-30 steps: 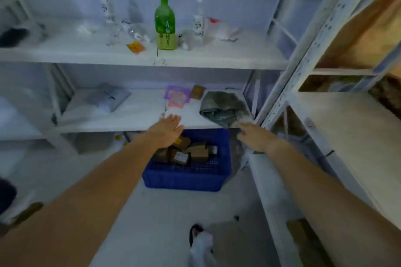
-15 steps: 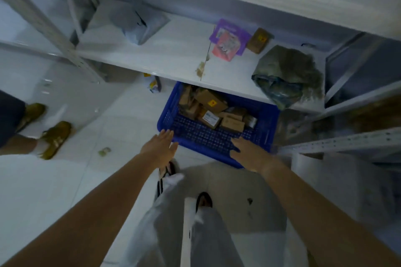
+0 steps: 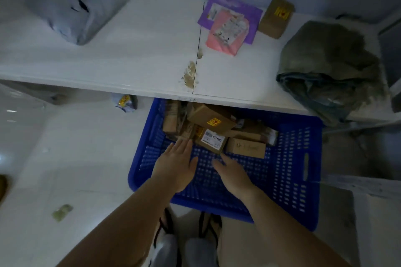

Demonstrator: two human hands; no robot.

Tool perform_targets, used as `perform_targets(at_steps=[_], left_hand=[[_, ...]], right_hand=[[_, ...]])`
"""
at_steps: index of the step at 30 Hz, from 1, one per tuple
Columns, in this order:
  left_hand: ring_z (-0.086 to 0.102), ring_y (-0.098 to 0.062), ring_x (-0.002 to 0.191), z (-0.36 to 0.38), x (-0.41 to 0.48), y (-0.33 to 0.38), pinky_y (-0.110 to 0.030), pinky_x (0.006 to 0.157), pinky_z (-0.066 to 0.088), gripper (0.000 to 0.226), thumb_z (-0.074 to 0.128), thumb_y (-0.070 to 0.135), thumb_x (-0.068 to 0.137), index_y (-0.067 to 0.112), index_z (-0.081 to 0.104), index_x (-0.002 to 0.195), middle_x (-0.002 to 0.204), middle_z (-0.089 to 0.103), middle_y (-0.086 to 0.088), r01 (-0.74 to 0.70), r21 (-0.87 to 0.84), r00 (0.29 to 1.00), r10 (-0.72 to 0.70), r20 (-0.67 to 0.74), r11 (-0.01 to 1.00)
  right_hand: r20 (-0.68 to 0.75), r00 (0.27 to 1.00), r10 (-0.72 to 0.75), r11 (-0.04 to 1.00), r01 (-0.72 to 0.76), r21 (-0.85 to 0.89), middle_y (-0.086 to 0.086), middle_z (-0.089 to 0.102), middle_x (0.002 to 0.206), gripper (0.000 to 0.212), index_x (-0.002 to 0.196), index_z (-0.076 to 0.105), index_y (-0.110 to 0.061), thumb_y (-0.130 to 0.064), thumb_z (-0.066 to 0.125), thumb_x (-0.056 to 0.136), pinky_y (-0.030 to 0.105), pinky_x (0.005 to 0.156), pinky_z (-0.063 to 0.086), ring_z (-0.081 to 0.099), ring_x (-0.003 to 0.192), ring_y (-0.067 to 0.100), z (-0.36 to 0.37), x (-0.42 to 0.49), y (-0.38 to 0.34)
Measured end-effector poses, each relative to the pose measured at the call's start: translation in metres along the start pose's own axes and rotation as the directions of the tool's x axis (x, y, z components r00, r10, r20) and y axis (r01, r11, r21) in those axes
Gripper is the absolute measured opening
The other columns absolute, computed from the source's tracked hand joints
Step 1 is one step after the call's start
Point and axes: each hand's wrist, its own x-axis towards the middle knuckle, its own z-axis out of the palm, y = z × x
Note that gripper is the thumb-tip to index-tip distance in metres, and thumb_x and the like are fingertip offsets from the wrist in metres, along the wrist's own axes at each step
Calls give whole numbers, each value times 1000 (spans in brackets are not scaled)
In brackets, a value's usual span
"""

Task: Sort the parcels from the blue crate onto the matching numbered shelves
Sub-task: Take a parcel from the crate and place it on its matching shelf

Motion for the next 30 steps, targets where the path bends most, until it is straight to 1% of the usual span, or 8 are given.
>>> perform_targets(at_steps=[4,7,11,14,19,24,26,30], left_hand=[[-8,-12,147,38,85,-26,-28,119,-3,61,17,42,100,16,-4,151,160,-5,0,-42,61,999,42,11,997],[-5,-13,147,61,131,-45,-28,118,1,58,20,37,101,17,-1,151,160,-3,0,-27,35,1000,27,-1,999],[3,-15,147,84,167,-67,-30,117,10,54,24,32,102,18,8,152,160,5,0,43,-77,999,-44,-12,996],[19,-18,144,103,176,-73,-33,115,24,50,29,25,101,14,23,149,157,23,-3,20,-91,980,-37,-195,996],[37,-24,133,116,175,-73,-39,108,35,49,34,16,96,12,32,145,143,45,-8,19,-122,928,-62,-367,992],[58,-27,101,109,172,-73,-39,78,51,46,34,15,98,21,34,144,122,58,-4,-147,-301,891,-7,-455,942],[61,-27,92,101,171,-73,-37,71,50,36,32,23,100,21,42,135,99,60,4,-77,-538,905,-168,-391,839],[59,-24,89,75,167,-56,-39,80,50,45,31,47,98,15,51,123,114,59,-10,276,-936,866,-480,143,219]], right_hand=[[-28,999,-24,998,25,49,9,34,152,62,149,26,-18,-50,36,97,40,112,29,33,138,30,9,94,-4],[18,999,31,937,-36,348,10,31,153,71,147,30,-18,-62,36,92,42,113,27,33,138,29,16,150,-15],[147,985,88,431,-171,886,16,38,147,96,149,22,-19,-75,49,77,49,112,33,45,130,33,22,215,-33],[156,986,58,96,-161,982,21,33,149,100,150,18,-19,-75,53,74,57,111,29,39,133,40,21,248,-46],[236,971,39,-103,-231,967,23,41,138,83,140,31,-20,-62,63,75,63,106,30,39,128,47,26,265,-66],[229,972,52,-97,-223,970,18,57,111,74,122,46,-17,-58,73,67,54,93,46,54,106,38,32,256,-56],[215,974,78,19,-217,976,16,59,106,73,117,47,-17,-59,74,64,49,84,50,57,96,34,39,239,-28],[201,962,184,439,-264,859,7,61,115,86,129,47,-24,-63,77,58,45,89,48,59,104,27,32,186,44]])
